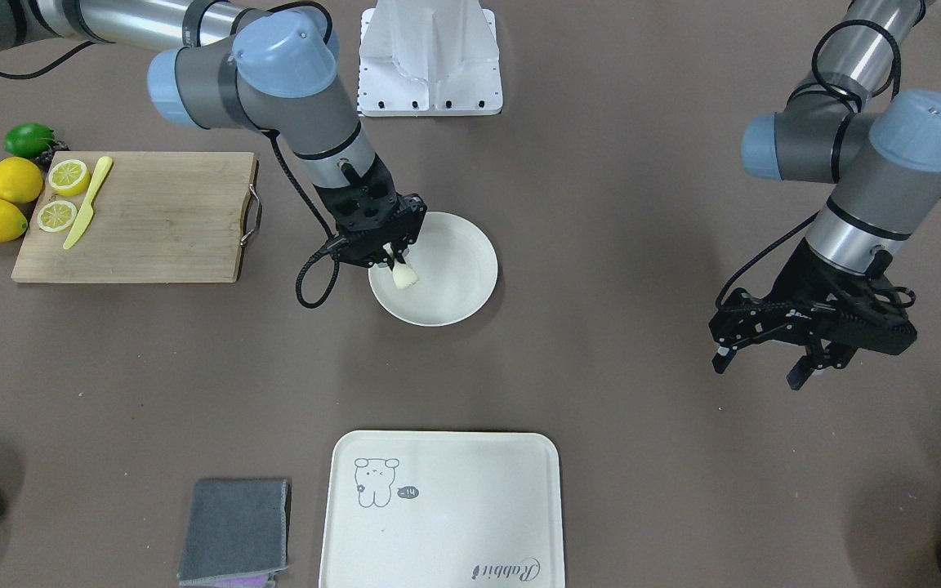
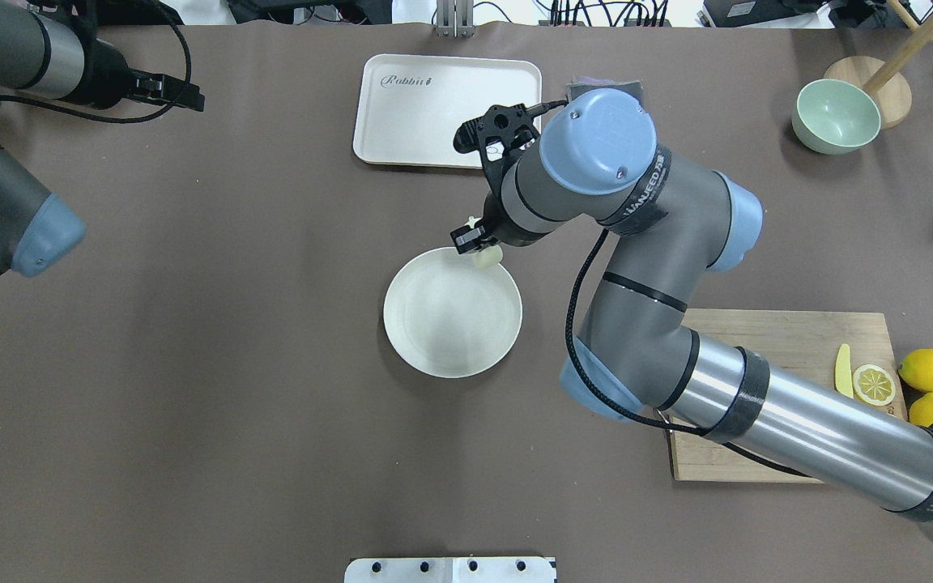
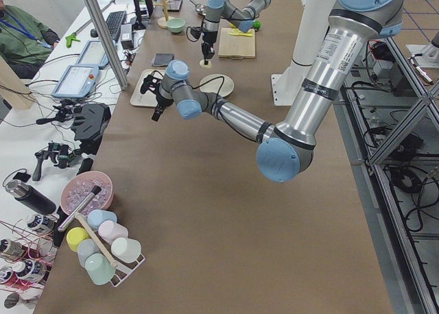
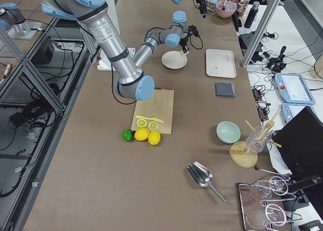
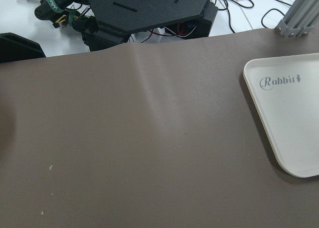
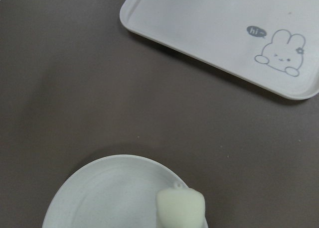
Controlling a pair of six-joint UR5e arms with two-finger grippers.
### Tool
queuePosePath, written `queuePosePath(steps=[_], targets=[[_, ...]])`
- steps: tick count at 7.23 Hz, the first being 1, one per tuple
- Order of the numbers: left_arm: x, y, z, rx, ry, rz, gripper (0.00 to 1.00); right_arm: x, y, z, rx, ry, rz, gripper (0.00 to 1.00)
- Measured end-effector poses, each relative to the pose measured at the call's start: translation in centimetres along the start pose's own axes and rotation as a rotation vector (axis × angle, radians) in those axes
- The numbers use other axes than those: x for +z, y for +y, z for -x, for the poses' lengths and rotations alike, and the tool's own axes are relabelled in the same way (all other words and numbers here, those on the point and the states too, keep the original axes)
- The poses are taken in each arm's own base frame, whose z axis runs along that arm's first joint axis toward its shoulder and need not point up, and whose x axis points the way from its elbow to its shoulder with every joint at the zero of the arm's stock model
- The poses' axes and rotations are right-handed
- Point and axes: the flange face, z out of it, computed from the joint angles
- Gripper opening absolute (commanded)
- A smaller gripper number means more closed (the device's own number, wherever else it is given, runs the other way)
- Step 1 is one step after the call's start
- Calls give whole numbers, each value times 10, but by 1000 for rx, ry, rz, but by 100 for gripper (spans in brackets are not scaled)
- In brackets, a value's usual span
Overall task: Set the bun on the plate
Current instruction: 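Carry the cream bun with the right gripper over the white plate and lower it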
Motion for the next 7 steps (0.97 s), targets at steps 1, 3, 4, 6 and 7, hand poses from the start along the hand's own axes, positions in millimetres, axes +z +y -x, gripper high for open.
queuePosePath(steps=[1, 3, 4, 6, 7], targets=[[-4, -3, 0, 2, 6, -12, 97, 7, 8, 14, -15, -3, 5, 25], [-11, -7, 3, 0, 8, -30, 97, 21, 16, 28, -27, -5, 22, 100], [-12, -9, 5, 0, 5, -34, 97, 25, 19, 30, -26, -8, 27, 100], [-22, -21, 4, 4, 13, -68, 97, 26, 21, 35, -12, -20, 25, 100], [-31, -32, 12, -4, 9, -91, 97, 23, 21, 37, -6, -27, 21, 100]])
